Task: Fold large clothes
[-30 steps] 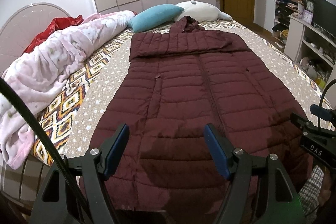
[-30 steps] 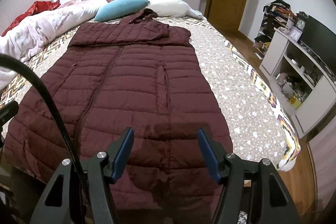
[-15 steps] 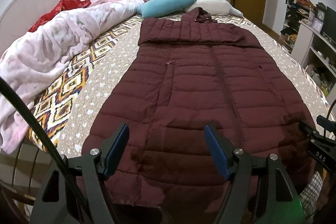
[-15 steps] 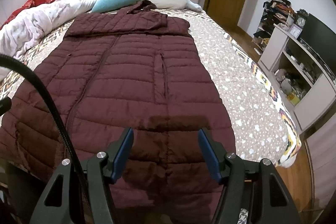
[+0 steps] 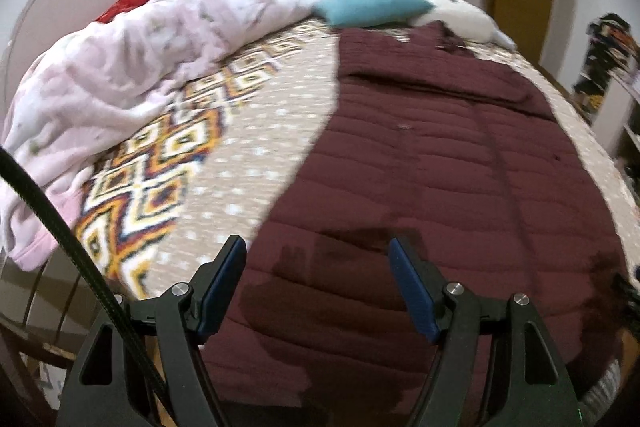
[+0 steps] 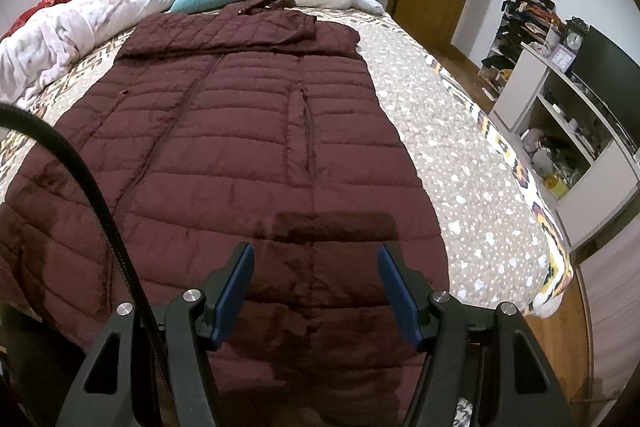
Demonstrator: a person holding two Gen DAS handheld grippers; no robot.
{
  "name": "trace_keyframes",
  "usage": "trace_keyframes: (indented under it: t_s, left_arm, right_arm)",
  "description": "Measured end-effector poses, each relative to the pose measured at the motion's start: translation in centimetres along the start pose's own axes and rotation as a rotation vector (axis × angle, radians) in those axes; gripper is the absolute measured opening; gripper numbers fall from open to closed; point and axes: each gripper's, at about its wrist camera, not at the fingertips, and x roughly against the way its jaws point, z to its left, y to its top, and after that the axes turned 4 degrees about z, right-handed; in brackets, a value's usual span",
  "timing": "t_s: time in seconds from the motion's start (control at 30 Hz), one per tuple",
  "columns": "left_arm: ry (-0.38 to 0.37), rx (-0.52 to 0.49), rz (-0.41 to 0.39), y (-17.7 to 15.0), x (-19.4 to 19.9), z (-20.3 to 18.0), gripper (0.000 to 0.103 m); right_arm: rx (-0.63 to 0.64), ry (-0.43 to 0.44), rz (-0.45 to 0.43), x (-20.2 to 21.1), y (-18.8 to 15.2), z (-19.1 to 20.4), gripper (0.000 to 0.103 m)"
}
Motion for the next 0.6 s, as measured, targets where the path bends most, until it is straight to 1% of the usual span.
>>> trace_keyframes:
  t_s: [0.07,0.17,0.3,0.4,0.43,0.47,0.53,0.6]
  left_arm:
    - [0.009,0.021,0.013,0.4,-1.1,2.3,0.073]
    - [-0.023,0.065,0.052,0.8,-3.1,5.7,0.073]
    - [-0.129,0.149,0.148,1.4,-7.1,10.1,0.073]
    - [-0.214,0.180,0.202,1.6,-9.7,11.3,0.073]
    - [-0.237,0.184,0.214,1.7,-10.4,11.3,0.073]
    - [-0.261,0.183,0.221,1.9,-10.9,11.2,0.073]
    - [-0.304,0.171,0.227,1.9,-11.3,10.4,0.073]
    - [-0.365,0.163,0.238,2.0,-11.9,9.6,0.073]
  right_arm:
    - [-0.017,-0.004,-0.007,0.1,0.2,-1.0,0.068]
    - [-0.076,-0.012,-0.010,-0.2,0.4,-3.8,0.070]
    - [-0.148,-0.046,0.019,-2.0,0.4,-8.5,0.070]
    - [-0.205,-0.035,0.029,-3.2,0.1,-11.5,0.071]
    - [-0.218,-0.018,0.033,-3.5,0.1,-12.3,0.071]
    - [-0.239,0.018,0.042,-4.1,0.1,-13.1,0.071]
    - [-0.291,0.126,0.051,-5.1,-0.1,-14.6,0.071]
    - [-0.357,0.254,0.078,-6.4,-0.3,-15.8,0.071]
